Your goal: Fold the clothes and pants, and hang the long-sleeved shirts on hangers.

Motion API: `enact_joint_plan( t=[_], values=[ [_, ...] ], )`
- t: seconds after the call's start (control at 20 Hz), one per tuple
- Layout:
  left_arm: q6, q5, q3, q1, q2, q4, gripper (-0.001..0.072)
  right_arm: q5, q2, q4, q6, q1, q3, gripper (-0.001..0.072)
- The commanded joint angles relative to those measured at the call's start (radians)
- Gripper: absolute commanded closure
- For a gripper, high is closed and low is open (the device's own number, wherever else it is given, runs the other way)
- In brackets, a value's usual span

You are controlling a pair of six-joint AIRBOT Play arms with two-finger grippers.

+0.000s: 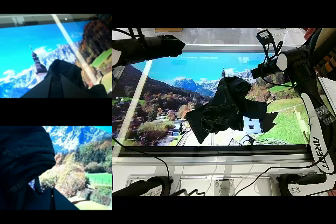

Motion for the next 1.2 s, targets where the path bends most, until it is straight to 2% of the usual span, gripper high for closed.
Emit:
enact_joint_plan(
  t=[0.0, 0.45, 0.6, 0.65, 0.75, 0.85, 1.0, 1.05, 1.15],
  values=[
    [0.0, 0.0, 0.0, 0.001, 0.0, 0.0, 0.0581, 0.0, -0.001, 0.0, 0.0, 0.001, 0.0, 0.0656],
    [0.0, 0.0, 0.0, 0.001, 0.0, 0.0, 0.0581, 0.0, 0.0, 0.002, 0.0, 0.001, 0.0, 0.0656],
    [0.0, 0.0, 0.0, 0.001, 0.0, 0.0, 0.0581, -0.023, -0.002, 0.052, 0.016, 0.001, 0.0, 0.0655],
    [0.0, 0.0, 0.0, 0.001, 0.0, 0.0, 0.0581, 0.008, 0.0, 0.089, 0.016, 0.001, 0.0, 0.0656],
    [0.0, 0.0, 0.0, 0.001, 0.0, -0.001, 0.0581, 0.167, -0.001, 0.154, 0.013, 0.001, 0.0, 0.0656],
    [-0.001, -0.001, 0.0, 0.001, 0.0, -0.001, 0.058, 0.286, 0.0, 0.167, 0.012, 0.001, 0.0, 0.0655],
    [0.0, -0.07, 0.0, 0.002, 0.01, -0.002, 0.0581, 0.31, 0.001, 0.259, 0.01, 0.001, 0.0, 0.0656],
    [0.0, -0.122, 0.0, 0.01, 0.022, 0.005, 0.0581, 0.31, 0.003, 0.322, -0.021, 0.001, 0.0, 0.0656],
    [0.001, -0.231, 0.0, 0.037, 0.066, 0.051, 0.058, 0.339, 0.018, 0.421, -0.153, 0.001, 0.0, 0.0656]
  ],
)
